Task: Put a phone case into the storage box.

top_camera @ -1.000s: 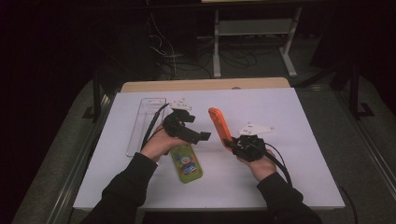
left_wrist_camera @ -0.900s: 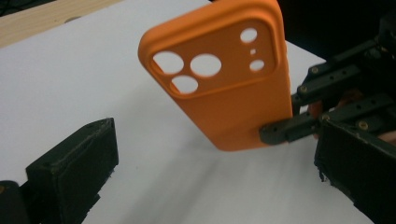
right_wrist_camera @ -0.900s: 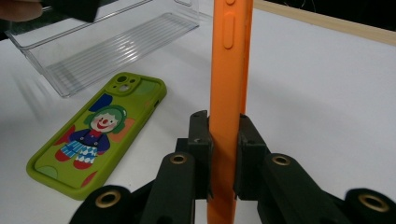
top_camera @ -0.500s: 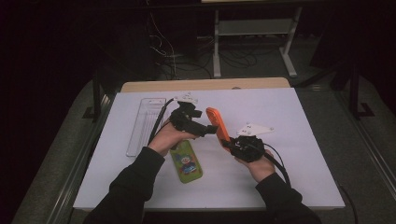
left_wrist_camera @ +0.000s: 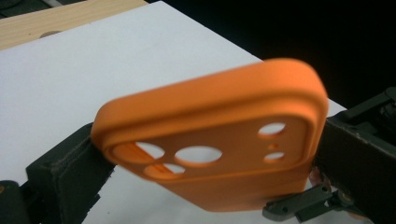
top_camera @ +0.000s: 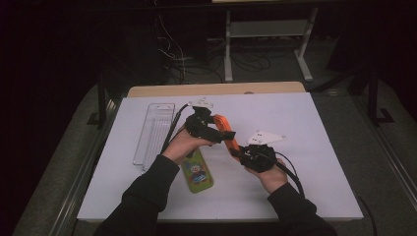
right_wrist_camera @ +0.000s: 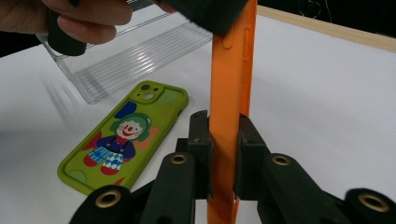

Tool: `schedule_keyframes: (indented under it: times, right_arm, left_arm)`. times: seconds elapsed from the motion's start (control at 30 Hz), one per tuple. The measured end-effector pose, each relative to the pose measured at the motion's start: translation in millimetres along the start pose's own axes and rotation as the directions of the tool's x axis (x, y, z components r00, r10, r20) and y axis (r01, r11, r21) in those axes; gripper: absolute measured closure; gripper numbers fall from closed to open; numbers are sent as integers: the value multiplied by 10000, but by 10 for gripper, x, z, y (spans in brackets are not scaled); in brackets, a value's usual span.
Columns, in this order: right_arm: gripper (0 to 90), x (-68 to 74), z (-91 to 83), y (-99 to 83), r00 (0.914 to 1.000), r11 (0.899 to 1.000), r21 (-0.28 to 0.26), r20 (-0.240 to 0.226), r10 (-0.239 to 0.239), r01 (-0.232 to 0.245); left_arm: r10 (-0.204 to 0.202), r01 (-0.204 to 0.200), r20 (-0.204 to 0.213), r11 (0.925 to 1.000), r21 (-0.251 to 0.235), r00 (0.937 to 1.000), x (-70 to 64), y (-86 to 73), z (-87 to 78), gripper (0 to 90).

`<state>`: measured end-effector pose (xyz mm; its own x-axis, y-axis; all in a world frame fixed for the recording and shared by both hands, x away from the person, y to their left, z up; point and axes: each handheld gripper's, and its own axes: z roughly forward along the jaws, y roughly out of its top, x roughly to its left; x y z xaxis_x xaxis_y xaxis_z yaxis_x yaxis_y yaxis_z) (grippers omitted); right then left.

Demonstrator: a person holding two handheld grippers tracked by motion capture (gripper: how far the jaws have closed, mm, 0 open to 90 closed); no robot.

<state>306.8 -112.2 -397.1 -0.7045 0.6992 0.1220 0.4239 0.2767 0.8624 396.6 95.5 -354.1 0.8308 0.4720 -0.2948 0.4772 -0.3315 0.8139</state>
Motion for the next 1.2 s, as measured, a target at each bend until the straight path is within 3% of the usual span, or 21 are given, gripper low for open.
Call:
schedule_keyframes:
  times: [0.23,0.57,1.03,1.1,1.2]
  right_arm:
    - [783,10,7,-1,10000,10000,39,-6,10,-10]
    - [783,13,29,-12,10000,9999,125,-11,-54,54]
    - [776,41,81,-29,10000,9992,396,-9,-83,83]
    - [751,36,84,-29,9999,9989,445,-20,-155,156]
    - [623,35,87,-32,9999,9982,577,-51,-158,161]
  left_arm:
    - [-69,69,-39,9999,-135,10000,-6,14,4,3]
    - [-442,443,38,9980,-445,9990,6,26,-15,85]
    - [-9,8,-31,9993,-378,10000,-21,44,-31,146]
    - [49,-51,-58,9994,-356,10000,-29,48,-30,147]
    - [274,-280,-213,9993,-266,9994,-31,73,-49,148]
